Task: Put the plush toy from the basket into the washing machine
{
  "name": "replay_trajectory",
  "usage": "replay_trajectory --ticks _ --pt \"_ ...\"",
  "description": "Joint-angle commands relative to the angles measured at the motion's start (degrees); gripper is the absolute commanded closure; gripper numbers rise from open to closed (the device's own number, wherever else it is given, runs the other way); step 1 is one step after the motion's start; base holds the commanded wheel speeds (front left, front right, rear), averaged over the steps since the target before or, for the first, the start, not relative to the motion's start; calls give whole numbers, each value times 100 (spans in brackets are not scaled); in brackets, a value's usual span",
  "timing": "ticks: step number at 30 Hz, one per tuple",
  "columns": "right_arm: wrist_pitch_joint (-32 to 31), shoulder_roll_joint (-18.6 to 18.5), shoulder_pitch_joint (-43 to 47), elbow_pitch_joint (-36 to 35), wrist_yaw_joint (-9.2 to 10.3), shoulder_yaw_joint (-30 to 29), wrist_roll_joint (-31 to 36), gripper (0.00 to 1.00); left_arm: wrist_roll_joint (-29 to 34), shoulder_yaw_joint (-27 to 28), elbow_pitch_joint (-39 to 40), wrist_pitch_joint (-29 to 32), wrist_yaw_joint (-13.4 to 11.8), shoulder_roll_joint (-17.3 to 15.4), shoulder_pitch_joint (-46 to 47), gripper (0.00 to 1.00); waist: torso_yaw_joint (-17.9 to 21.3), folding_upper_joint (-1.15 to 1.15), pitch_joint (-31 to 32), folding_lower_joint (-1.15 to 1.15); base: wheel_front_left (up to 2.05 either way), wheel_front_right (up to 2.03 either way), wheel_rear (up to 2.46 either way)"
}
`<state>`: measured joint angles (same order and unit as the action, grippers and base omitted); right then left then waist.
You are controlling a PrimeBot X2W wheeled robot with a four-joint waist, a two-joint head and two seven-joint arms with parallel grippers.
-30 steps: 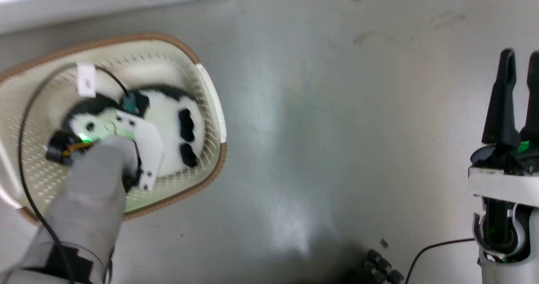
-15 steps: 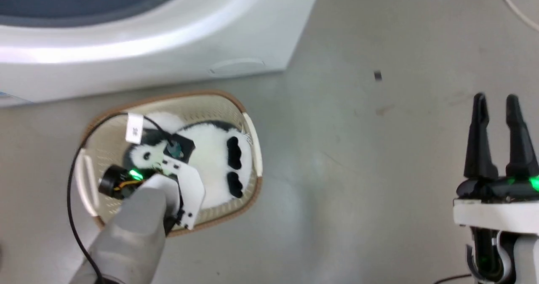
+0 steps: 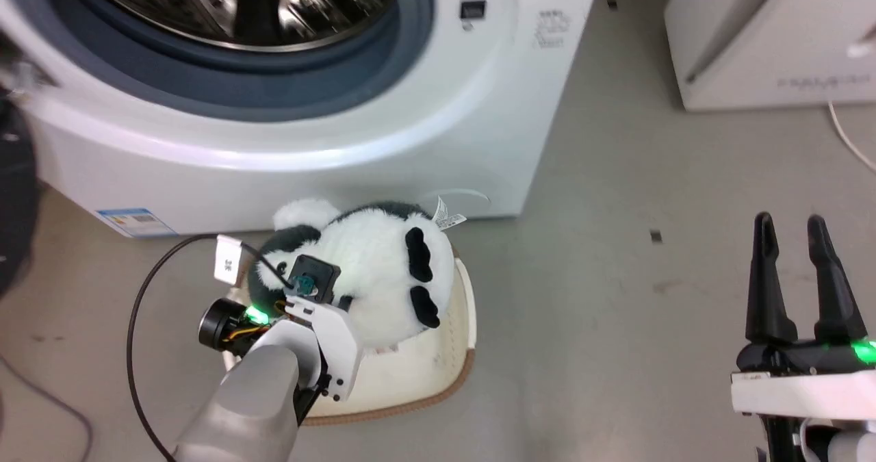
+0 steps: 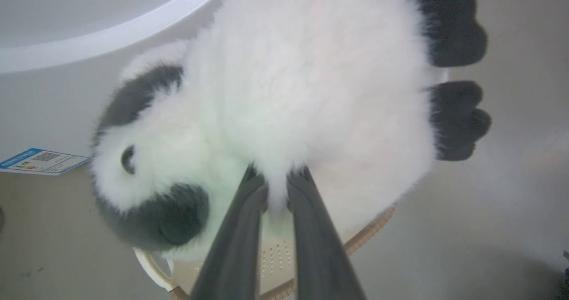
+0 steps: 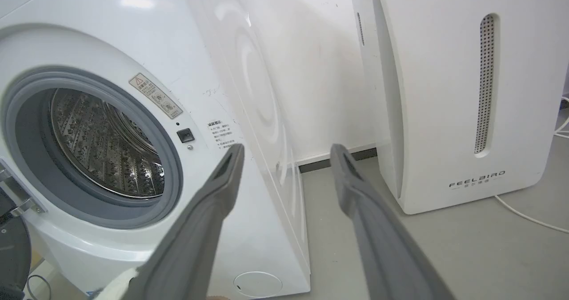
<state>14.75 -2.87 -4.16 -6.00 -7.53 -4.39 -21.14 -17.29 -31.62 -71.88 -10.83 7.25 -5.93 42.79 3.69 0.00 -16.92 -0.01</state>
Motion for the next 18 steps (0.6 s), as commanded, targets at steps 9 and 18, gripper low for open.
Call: replay_trajectory --ticks 9,18 --pt "25 0 438 15 4 -56 90 0 -153 291 1034 -413 -399 3 -477 100 -491 0 818 1 0 0 0" --pt "25 0 544 -35 4 -54 113 0 61 923 3020 -416 -966 -272 -1200 100 -523 0 899 1 0 0 0"
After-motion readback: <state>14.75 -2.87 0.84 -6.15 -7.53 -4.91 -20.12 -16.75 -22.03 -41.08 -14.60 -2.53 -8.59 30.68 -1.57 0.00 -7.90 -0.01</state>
